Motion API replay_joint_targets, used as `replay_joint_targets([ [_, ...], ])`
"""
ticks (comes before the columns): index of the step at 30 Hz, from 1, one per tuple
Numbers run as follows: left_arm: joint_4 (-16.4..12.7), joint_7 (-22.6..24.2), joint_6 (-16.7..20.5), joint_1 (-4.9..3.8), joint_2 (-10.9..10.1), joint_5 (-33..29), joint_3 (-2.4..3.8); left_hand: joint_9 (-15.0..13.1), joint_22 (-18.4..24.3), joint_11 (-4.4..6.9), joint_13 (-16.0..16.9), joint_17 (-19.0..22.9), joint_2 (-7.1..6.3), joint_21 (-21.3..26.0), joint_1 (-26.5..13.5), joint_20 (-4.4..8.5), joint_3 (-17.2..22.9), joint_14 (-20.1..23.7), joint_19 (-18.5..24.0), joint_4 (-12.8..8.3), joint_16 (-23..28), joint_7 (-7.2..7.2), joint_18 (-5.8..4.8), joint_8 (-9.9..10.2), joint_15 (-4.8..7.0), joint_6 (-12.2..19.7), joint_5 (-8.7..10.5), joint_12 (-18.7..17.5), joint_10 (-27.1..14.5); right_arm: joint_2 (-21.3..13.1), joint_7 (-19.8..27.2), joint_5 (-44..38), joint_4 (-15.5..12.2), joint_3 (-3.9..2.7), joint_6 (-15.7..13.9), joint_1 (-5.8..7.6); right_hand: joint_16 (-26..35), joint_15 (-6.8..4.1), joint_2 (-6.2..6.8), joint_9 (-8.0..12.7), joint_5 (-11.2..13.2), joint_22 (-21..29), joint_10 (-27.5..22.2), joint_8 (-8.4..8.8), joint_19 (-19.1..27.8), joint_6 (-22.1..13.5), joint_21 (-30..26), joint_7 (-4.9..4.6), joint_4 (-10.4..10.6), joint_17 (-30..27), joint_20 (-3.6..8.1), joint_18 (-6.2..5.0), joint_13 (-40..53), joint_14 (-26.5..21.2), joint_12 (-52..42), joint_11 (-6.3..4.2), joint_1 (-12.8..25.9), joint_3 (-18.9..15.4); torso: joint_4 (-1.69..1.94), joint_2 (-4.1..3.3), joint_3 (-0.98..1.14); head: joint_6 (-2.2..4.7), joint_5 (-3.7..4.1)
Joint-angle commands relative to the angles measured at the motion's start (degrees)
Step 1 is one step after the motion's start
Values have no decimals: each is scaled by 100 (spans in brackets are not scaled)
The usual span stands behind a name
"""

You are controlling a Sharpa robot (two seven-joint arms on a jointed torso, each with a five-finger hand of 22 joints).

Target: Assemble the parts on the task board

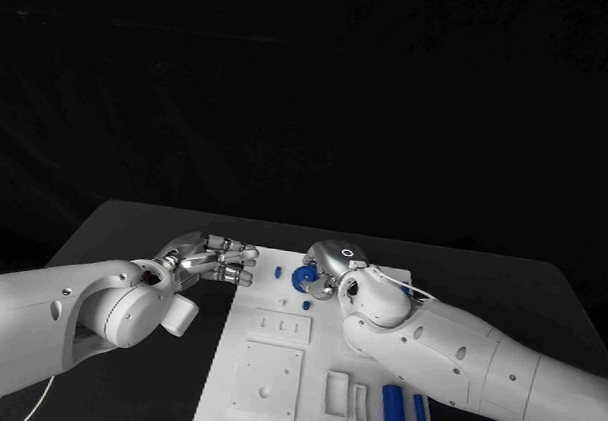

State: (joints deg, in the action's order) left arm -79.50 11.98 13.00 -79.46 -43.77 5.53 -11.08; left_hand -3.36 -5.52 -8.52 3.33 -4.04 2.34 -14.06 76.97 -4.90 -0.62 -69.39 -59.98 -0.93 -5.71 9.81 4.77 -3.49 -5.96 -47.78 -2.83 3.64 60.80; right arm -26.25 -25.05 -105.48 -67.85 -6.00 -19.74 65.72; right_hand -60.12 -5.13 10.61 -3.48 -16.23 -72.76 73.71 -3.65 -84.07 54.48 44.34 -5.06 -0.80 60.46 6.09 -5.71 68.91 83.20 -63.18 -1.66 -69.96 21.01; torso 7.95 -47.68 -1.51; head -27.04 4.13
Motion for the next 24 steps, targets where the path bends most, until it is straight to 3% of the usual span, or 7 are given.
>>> replay_joint_targets([
  [1,-3,28,-33,-3,7,19,4,7,11,9,5,5,-42,-23,24,-19,22,25,44,0,32,21,-78,12,-20,63,7,-22,-38,-14,144,243,6,0,18,0,30,-21,28,6,-77,14,-3,26,-310,-59,-10,1,242,2,28,-39,-6,2,24,-13,98,-74,-2,2,1,-18,3],
  [5,-2,25,-35,-3,2,19,4,8,11,8,5,5,-41,-23,21,-19,21,26,44,2,33,21,-78,12,-21,65,7,-23,-39,-74,250,471,-53,-1,-75,0,38,-20,21,11,-113,29,-15,31,-310,-207,-20,-15,346,-1,28,-42,-14,-1,39,-4,181,-71,2,-4,8,-28,0],
  [17,5,17,-20,-3,-42,20,4,8,11,8,5,5,-41,-23,21,-19,21,26,44,2,33,21,-78,12,-21,65,7,-23,-39,-340,477,793,-220,-26,-102,0,31,37,15,-3,-365,43,-16,15,-308,246,-3,-56,173,10,-26,-82,-3,-1,14,75,54,35,-24,-1,16,-17,-31],
  [20,4,16,-22,-3,-42,21,4,8,11,8,5,5,-41,-23,21,-19,21,26,44,2,33,21,-78,12,-21,65,7,-23,-39,-349,517,828,-205,-28,0,-2,33,21,5,-4,-868,39,-30,14,-306,269,7,-52,85,10,-18,-82,1,-4,14,53,27,166,-15,-4,15,-25,-21],
  [22,4,17,-26,-3,-39,21,4,8,11,8,5,5,-41,-23,21,-19,21,26,44,2,33,21,-78,12,-21,65,7,-23,-39,-355,532,855,-195,-28,41,-5,36,-2,-84,-4,-1373,35,-57,15,-304,317,7,-60,-34,12,0,-75,8,-10,20,30,-8,532,-6,-2,9,-29,-14],
  [23,4,18,-28,-3,-38,21,4,8,11,8,5,5,-41,-23,21,-19,21,26,44,2,33,21,-78,12,-21,65,7,-23,-39,-357,539,877,-188,-28,55,-6,39,-14,-221,-6,-1263,26,-101,10,-302,363,13,-69,-114,15,16,-71,13,-18,34,26,-23,1003,-6,-2,7,-29,-10],
  [24,5,19,-28,-3,-37,21,4,8,11,8,5,5,-41,-23,21,-19,21,26,44,2,33,21,-78,12,-21,65,7,-23,-39,-360,545,895,-182,-29,62,-7,32,-10,-138,-14,-950,5,-84,4,-300,443,20,-36,-286,27,25,-63,58,-21,-24,28,342,2133,0,-1,3,-29,-5],
])
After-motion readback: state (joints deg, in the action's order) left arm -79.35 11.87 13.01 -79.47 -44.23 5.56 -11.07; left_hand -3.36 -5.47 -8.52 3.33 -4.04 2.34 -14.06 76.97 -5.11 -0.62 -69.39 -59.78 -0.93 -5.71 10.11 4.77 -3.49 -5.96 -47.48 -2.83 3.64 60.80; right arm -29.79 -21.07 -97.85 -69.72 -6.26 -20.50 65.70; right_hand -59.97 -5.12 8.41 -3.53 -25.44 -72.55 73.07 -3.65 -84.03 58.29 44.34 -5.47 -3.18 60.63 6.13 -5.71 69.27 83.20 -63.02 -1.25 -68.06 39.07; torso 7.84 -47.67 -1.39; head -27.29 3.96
